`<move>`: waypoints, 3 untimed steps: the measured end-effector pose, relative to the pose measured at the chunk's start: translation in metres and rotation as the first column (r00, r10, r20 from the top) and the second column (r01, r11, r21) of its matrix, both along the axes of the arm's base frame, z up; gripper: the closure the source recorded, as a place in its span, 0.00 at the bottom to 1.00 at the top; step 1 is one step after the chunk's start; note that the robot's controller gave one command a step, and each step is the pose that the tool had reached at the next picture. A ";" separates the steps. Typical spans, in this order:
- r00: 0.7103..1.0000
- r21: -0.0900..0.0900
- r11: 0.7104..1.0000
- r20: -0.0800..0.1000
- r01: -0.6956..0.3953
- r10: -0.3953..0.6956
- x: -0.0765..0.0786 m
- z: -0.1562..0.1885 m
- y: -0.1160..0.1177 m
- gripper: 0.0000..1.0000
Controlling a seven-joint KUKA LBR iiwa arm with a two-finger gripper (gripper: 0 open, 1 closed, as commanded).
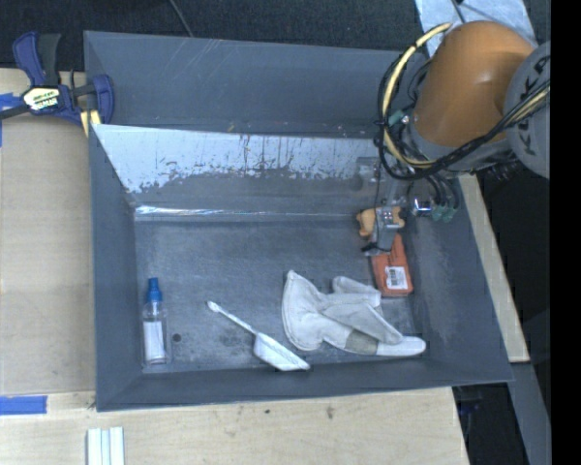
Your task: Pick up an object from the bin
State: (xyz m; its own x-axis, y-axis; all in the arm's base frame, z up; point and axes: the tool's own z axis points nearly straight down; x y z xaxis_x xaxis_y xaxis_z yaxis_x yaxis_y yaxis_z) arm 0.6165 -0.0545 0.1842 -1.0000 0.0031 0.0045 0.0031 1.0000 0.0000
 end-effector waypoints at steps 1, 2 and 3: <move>1.000 -0.001 1.000 0.009 -0.001 0.001 0.002 0.005 0.000 0.00; 0.998 0.000 0.998 0.012 0.068 -0.068 -0.069 -0.073 -0.021 0.00; 0.998 -0.001 0.998 0.005 0.066 -0.066 -0.076 -0.072 -0.020 0.00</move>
Offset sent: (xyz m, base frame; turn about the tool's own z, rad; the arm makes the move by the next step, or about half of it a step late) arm -0.1069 -0.0331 -0.1142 0.1064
